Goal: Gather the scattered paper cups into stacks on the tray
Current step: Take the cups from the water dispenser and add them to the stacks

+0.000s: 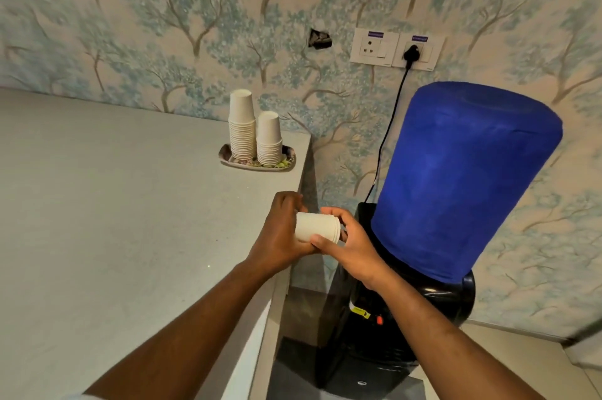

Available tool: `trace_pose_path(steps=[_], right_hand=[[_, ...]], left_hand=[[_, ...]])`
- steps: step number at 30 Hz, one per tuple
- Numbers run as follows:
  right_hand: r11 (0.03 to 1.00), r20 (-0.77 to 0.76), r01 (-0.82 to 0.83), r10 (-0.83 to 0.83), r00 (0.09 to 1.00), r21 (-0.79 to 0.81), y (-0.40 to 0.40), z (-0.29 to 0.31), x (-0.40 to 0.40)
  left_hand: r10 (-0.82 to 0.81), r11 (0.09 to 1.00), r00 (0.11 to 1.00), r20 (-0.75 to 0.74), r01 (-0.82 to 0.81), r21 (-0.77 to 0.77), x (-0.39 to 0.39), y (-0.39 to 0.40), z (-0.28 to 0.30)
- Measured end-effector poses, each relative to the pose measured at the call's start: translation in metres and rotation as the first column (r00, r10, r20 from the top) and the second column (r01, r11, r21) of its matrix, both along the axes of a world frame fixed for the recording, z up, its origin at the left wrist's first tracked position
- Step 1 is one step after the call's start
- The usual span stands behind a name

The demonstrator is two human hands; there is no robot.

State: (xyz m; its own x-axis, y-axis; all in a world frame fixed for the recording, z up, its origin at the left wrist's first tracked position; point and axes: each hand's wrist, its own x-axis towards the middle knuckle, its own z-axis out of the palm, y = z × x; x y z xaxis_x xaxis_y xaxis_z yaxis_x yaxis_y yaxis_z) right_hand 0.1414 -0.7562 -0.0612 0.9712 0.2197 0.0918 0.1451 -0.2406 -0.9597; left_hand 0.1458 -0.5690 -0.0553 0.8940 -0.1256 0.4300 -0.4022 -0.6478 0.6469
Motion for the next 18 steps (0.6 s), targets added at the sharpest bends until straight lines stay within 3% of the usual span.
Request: trace_pose_path(steps=[7,10,12,14,18], right_hand=[[0.991,-0.035,-0.066,0.062,0.997,-0.12,0.021,0.018,0.023],[0.989,-0.089,-0.072,0.061,0.994,-0.132,0.025,0.022,0.043],[0.997,-0.102,-0.016,0.008,0.995,-0.071,0.03,0.022,0.057],[0.997,-0.15,0.079,-0.075,0.986,0.019,0.037,0.021,0.074],[0.96,-0.244,0.189,-0.137,0.96,0.205,0.058,0.03,0.111]], left_hand=[[-0.183,0.974,0.981,-0.067,0.19,0.121,0.024,0.03,0.023],[-0.184,0.978,0.981,-0.06,0.189,0.084,0.033,0.04,0.024],[-0.126,0.991,0.99,-0.069,0.129,0.043,0.039,0.052,0.024],[0.008,0.995,0.993,-0.121,0.005,0.101,0.042,0.068,0.022],[0.343,0.863,0.921,-0.182,-0.233,0.448,0.054,0.095,0.015]])
